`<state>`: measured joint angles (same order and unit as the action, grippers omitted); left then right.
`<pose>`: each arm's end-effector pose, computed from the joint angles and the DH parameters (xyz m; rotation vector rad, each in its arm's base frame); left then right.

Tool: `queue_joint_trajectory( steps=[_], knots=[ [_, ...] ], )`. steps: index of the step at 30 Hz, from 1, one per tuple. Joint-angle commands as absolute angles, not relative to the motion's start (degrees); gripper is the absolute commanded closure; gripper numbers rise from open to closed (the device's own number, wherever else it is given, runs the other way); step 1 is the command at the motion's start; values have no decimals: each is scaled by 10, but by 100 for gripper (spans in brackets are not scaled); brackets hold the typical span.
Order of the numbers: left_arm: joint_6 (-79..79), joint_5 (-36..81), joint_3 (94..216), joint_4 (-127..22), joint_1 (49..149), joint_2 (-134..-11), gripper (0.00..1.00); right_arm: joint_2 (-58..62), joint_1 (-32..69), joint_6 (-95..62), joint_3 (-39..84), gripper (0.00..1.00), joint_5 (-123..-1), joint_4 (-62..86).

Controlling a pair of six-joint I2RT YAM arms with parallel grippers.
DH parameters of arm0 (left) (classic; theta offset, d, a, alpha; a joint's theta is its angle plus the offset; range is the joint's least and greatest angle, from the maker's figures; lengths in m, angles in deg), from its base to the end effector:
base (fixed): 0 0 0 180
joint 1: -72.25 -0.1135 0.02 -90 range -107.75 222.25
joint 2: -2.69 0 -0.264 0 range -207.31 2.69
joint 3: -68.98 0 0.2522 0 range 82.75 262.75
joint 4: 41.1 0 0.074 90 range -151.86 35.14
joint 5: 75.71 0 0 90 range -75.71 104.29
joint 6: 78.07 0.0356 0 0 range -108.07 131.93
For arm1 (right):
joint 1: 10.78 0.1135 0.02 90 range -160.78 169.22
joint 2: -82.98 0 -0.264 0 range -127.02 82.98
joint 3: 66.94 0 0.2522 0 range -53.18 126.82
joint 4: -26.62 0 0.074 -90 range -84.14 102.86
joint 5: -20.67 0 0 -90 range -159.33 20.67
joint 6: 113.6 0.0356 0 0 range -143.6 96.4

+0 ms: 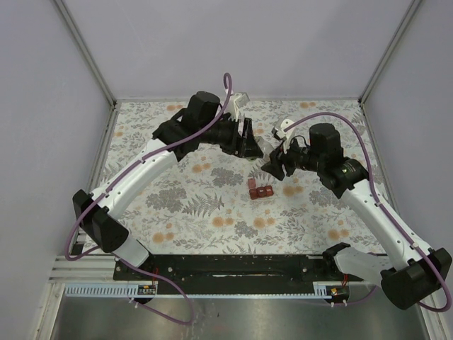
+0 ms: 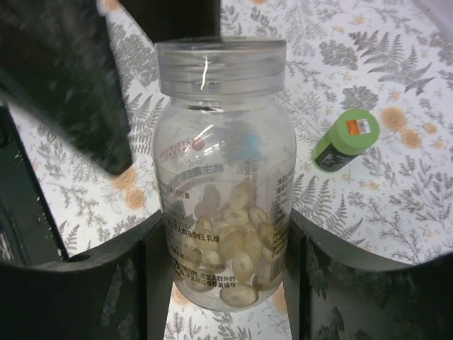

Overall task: Sort the pills into containers
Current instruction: Unscrew the lid of the pill bottle.

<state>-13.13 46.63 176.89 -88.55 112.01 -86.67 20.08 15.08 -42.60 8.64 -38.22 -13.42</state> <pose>0.2548 -0.2367 0.4074 0.6589 2.1470 -1.2422 0.2067 0.1206 0.3559 -1.0775 1.7215 0.6293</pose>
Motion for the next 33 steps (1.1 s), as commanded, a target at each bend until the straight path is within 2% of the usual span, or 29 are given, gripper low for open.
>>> queue_joint_trajectory(
  steps=[1, 3, 11, 15, 20, 26, 33],
  knots=[
    [-129, 451, 1774, -902, 1128, -851, 19, 220, 147, -406, 101, 100, -404, -77],
    [-108, 444, 1776, -900, 1128, -845, 1, 220, 147, -406, 102, 100, -394, -82],
    [70, 422, 1785, -906, 1117, -795, 1, 207, 147, -413, 110, 100, -320, -125],
    [279, 520, 1786, -940, 1099, -774, 1, 186, 147, -429, 122, 100, -237, -175],
    [519, 631, 1802, -1056, 1097, -777, 1, 137, 147, -464, 148, 100, -113, -253],
    [632, 705, 1813, -1115, 1100, -795, 1, 89, 147, -511, 188, 100, -49, -334],
    [664, 713, 1809, -1119, 1107, -812, 3, 81, 148, -519, 184, 100, -36, -341]
  ],
)
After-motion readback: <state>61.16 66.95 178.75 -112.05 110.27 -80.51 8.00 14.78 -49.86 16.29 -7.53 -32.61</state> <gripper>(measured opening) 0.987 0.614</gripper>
